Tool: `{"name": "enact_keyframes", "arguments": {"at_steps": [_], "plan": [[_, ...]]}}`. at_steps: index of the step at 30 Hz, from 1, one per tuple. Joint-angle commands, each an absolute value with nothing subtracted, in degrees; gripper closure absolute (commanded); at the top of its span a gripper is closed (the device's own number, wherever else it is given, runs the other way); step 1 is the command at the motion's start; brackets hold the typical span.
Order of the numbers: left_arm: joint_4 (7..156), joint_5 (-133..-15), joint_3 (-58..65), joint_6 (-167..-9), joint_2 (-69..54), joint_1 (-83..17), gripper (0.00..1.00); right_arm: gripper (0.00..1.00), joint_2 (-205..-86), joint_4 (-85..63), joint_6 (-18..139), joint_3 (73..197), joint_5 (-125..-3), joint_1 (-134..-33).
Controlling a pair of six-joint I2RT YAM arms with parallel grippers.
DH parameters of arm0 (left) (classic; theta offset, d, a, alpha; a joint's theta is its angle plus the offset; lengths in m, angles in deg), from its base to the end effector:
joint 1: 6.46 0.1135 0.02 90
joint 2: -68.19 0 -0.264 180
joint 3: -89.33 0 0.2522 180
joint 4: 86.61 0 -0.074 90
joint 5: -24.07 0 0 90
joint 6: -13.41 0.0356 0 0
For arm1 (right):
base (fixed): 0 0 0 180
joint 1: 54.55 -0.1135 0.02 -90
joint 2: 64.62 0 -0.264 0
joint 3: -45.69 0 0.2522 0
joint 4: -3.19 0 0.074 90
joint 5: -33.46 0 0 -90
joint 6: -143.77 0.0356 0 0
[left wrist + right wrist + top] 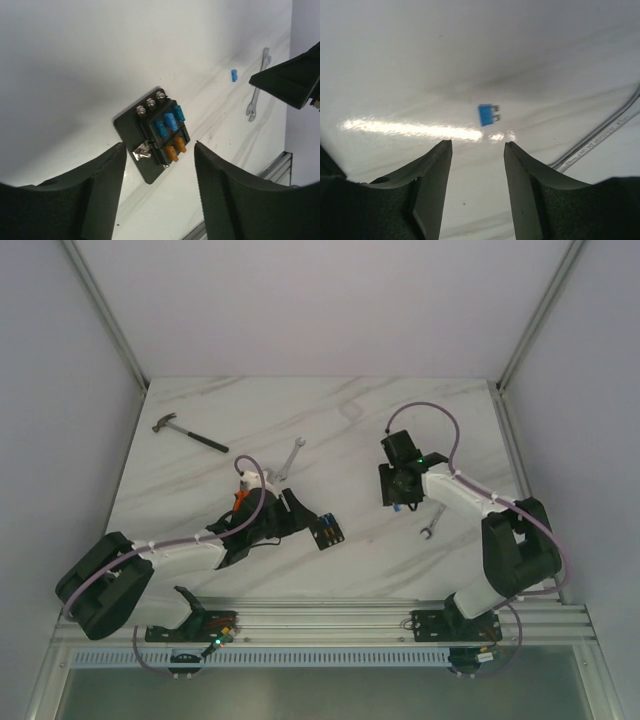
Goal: Snap on the fuse box
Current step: Install the fuse at the fuse box base, then pick up the fuse from the center of the board.
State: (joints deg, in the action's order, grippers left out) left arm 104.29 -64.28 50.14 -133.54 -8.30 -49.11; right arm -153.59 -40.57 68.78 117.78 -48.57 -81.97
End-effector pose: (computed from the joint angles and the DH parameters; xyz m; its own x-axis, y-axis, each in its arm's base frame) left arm 0.1898 -0.1734 0.1686 -0.7301 -0.4666 -0.4992 0.0849 0.6630 -0.7438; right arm 0.2776 0.1384 0.2090 -0.8497 -0.1519 -0.5049 -0.1819 0.9833 0.0103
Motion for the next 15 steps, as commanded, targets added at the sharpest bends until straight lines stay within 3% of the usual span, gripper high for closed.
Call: {"name": "enact_keyframes", "arguments": {"at_steps": [1,6,15], "plan": [[101.62,-62.0,51.56,-132.03,-6.59,-48.3,0.3,0.46,-155.54,-37.76,68.72,116.98,-49.07,-78.87],[100.94,-61.58,51.66,-131.44,-6.17,-47.9,0.18,0.46,-158.69,-35.97,67.96,116.41,-50.39,-77.56],[101.01,-61.69,51.77,-131.39,-6.17,-47.65,0.14,0.43,-160.86,-33.42,67.97,114.4,-56.25,-75.29]]}}
